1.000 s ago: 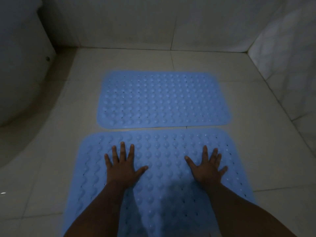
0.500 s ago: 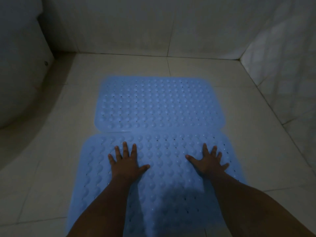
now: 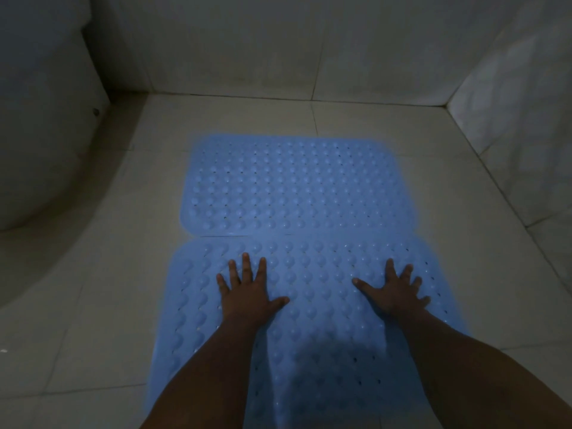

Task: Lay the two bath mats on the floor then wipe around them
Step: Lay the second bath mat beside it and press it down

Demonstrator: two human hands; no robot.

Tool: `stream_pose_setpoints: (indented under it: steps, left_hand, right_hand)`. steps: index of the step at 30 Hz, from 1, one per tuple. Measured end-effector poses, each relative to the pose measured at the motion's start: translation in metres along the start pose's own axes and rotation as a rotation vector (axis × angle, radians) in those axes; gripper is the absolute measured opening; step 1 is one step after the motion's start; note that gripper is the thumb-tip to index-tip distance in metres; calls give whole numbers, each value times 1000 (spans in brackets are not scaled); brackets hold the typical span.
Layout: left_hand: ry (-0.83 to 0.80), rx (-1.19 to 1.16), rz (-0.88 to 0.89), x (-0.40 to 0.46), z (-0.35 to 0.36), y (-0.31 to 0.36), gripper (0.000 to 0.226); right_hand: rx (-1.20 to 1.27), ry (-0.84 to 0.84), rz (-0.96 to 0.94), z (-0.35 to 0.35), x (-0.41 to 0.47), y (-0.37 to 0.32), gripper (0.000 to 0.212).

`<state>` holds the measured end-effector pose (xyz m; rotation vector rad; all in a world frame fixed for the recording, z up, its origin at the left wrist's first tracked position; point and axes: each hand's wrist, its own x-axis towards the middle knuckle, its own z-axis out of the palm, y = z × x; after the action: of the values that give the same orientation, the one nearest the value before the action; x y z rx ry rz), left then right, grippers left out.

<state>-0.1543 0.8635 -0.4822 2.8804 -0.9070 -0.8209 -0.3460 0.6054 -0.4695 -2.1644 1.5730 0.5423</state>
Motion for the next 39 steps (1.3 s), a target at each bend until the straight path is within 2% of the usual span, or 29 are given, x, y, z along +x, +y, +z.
stream_pose_setpoints:
  steps: [3, 5, 7, 9, 11, 15, 19, 24, 31, 33, 36, 37, 39]
  left_hand:
    - [-16, -10, 1, 0, -2, 1, 115]
    - [47, -50, 29, -1, -3, 0, 109]
    - [253, -99, 61, -1, -6, -9, 97]
    - [466, -80, 119, 3, -5, -27, 86]
    - [539, -37, 150, 11, -3, -49, 81]
    - [380, 5, 63, 31, -14, -79, 94]
    - [308, 21, 45, 42, -10, -103, 96]
    - [395, 63, 19, 41, 0, -97, 92]
    - [369, 40, 23, 38, 0, -98, 92]
    - [342, 0, 25, 39, -2, -101, 91]
    - [207, -135, 49, 40, -26, -105, 88]
    - [184, -175, 27, 38, -37, -105, 82]
    - [312, -223, -66, 37, -56, -107, 51]
  right_hand:
    - [-5, -2, 20, -2, -1, -2, 133]
    - [17, 80, 3, -6, -3, -4, 125]
    - [29, 206, -91, -13, -2, -15, 111]
    - [28, 255, -213, -14, -1, -36, 98]
    - [57, 273, -317, -7, 1, -61, 88]
    - [162, 315, -536, 3, -2, -117, 73]
    - [242, 343, -724, 17, -6, -170, 61]
    - [333, 372, -869, 39, -11, -209, 45]
    - [275, 442, -1035, 77, -15, -204, 40]
    - [241, 391, -1016, 72, -19, -205, 41]
    - [120, 162, -914, 58, -38, -215, 45]
    - [60, 93, -885, 57, -48, -218, 47]
    - [-61, 37, -868, 65, -66, -226, 53]
